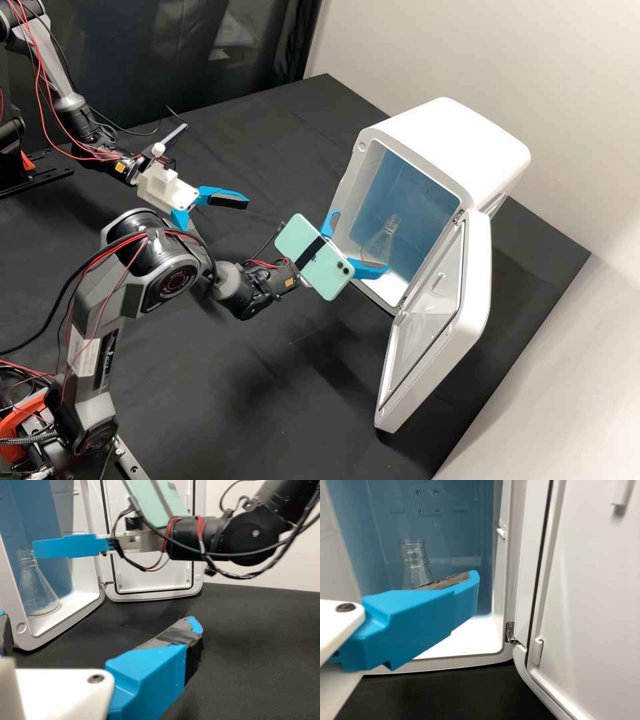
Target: Take the flask out of the incubator
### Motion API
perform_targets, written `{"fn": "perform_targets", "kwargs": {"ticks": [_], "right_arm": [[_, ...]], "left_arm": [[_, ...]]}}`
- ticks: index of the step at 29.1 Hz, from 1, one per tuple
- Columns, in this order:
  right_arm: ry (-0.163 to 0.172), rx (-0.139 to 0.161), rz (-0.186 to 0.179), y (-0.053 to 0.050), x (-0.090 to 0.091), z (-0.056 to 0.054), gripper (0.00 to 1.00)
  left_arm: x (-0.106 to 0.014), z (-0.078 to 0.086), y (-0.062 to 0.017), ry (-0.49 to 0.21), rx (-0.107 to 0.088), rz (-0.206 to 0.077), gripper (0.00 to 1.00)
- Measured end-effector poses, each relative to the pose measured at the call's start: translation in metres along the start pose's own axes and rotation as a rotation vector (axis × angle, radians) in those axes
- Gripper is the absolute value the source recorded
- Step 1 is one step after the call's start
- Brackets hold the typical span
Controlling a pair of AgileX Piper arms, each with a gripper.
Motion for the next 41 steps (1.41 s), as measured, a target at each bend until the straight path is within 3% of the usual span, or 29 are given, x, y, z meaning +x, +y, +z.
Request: {"fn": "perform_targets", "kwargs": {"ticks": [10, 18, 23, 33, 41], "right_arm": [[-0.033, -0.015, 0.026, -0.003, 0.024, -0.003, 1.00], [-0.070, -0.063, -0.023, -0.022, 0.046, -0.004, 1.00], [-0.094, -0.062, -0.022, -0.028, 0.056, -0.008, 1.00], [-0.109, -0.076, -0.017, -0.030, 0.074, -0.011, 1.00], [-0.116, -0.084, -0.019, -0.031, 0.082, -0.007, 1.00]], "left_arm": [[0.000, 0.000, 0.0000, 0.000, 0.000, 0.000, 1.00], [0.000, 0.000, 0.0000, 0.000, 0.000, 0.000, 1.00], [-0.001, 0.001, 0.0025, -0.002, 0.001, 0.008, 1.00], [-0.001, 0.001, 0.0035, -0.004, 0.001, 0.015, 1.00], [-0.002, 0.001, 0.0020, -0.002, 0.000, 0.009, 1.00]]}}
